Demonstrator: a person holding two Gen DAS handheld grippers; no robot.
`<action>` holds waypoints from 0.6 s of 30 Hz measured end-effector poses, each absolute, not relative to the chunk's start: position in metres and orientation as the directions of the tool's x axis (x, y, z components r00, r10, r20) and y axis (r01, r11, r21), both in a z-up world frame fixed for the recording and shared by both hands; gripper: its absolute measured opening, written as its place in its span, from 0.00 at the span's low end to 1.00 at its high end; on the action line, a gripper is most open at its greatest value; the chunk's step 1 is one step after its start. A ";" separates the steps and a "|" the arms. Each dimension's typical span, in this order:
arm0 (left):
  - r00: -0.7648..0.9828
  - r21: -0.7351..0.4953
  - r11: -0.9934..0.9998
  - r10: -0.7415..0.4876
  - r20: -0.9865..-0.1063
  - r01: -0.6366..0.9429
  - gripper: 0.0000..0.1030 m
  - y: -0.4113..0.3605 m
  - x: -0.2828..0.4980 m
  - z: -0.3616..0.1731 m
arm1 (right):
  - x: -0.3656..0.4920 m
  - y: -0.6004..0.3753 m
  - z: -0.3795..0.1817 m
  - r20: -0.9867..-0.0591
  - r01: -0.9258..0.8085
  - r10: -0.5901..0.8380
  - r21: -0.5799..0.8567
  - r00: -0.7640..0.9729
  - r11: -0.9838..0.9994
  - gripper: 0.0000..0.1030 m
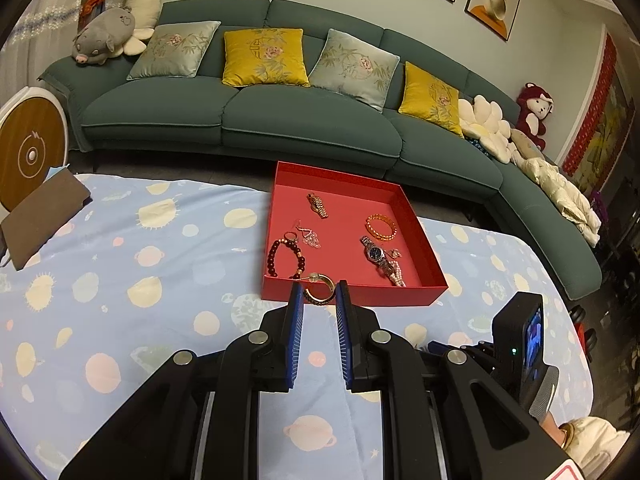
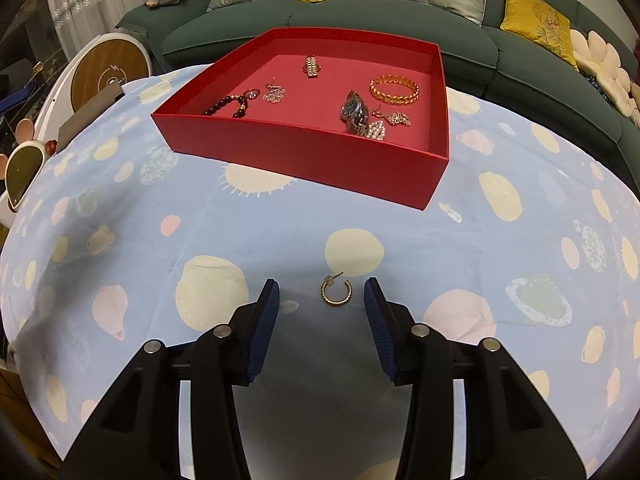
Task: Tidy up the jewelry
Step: 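Close the left gripper on a gold hoop earring while the right grasps another, then carry both gold hoop earrings into the red tray and open both grippers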
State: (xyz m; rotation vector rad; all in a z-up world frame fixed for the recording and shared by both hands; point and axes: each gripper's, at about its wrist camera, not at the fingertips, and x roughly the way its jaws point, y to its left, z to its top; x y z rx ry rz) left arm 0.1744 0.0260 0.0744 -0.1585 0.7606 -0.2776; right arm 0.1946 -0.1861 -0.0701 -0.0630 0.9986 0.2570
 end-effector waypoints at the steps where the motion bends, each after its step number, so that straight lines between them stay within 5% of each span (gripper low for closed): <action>1: 0.691 -0.237 0.952 -0.302 -0.657 0.192 0.13 0.026 0.174 0.074 | 0.196 -0.185 -0.073 -0.842 -0.243 0.183 0.064 0.508 0.968 0.33; 6: 0.688 -0.232 0.953 -0.300 -0.660 0.194 0.13 0.029 0.173 0.074 | 0.197 -0.180 -0.076 -0.846 -0.246 0.164 0.040 0.507 0.968 0.16; 18: 0.698 -0.223 0.957 -0.287 -0.656 0.185 0.13 0.028 0.189 0.079 | 0.197 -0.182 -0.021 -0.762 -0.224 0.229 0.113 0.605 0.968 0.16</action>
